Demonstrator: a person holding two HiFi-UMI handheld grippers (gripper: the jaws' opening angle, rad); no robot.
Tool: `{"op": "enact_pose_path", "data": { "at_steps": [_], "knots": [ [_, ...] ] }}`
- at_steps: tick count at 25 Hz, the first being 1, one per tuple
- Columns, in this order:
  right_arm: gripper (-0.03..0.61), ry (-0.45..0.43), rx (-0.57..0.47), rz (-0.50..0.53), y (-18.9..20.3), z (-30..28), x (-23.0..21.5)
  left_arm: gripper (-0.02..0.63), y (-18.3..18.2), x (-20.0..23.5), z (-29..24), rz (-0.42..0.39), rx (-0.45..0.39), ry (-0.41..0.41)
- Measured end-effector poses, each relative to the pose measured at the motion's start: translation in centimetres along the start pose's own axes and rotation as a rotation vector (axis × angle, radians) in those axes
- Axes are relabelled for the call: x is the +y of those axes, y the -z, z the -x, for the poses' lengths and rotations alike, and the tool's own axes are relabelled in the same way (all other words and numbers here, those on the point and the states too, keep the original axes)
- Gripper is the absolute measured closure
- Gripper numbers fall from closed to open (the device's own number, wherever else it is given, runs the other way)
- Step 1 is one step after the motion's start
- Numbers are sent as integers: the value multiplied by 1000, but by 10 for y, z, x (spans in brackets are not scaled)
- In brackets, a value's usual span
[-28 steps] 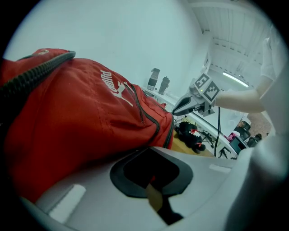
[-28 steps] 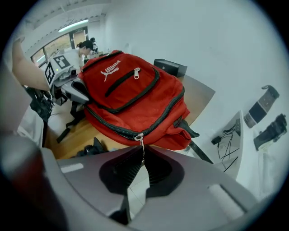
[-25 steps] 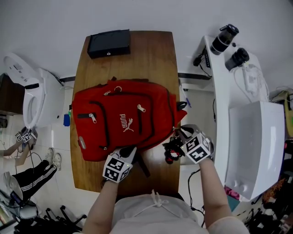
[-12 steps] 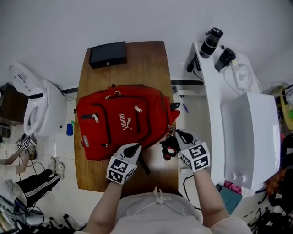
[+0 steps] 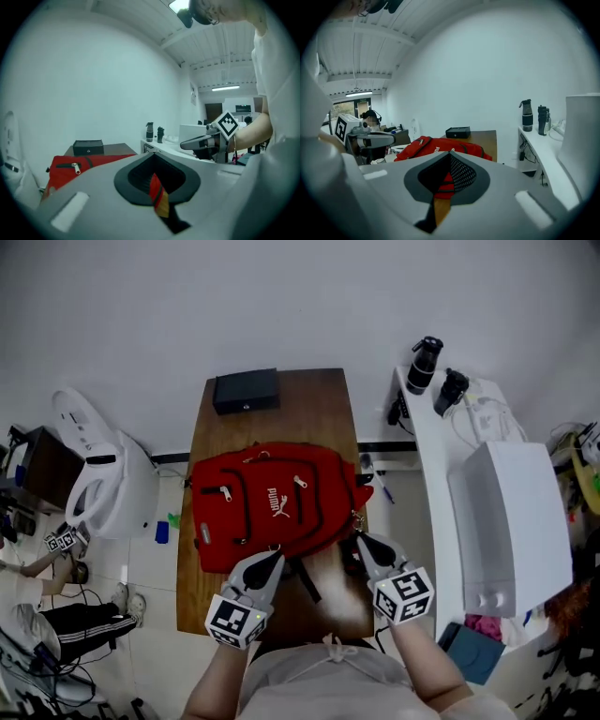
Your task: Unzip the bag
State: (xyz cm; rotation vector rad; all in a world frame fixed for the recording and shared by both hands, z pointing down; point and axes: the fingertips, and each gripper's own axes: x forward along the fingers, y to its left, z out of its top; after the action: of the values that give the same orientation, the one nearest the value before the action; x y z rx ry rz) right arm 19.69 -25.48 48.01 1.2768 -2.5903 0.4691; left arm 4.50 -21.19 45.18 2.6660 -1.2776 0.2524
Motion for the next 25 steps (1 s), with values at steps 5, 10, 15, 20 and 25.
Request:
{"op": "enact_pose_path", "data": {
  "at_steps": [5,10,15,20,25],
  "knots": [
    [571,32,-13,14,6,10,26,607,8,26,55,51,-48,-84],
    [571,54,-32,31,3,6,78,607,18,55,106,82,-52,-107],
    [571,90,-55,50,4,11,134,607,20,73,155,58,-67,-101],
    [571,111,-24,54,34,27,184,607,38,70,193,74,-50,-59],
    [571,71,-28,53,52,51,220,607,55,52,224,93,-45,-62]
  ]
}}
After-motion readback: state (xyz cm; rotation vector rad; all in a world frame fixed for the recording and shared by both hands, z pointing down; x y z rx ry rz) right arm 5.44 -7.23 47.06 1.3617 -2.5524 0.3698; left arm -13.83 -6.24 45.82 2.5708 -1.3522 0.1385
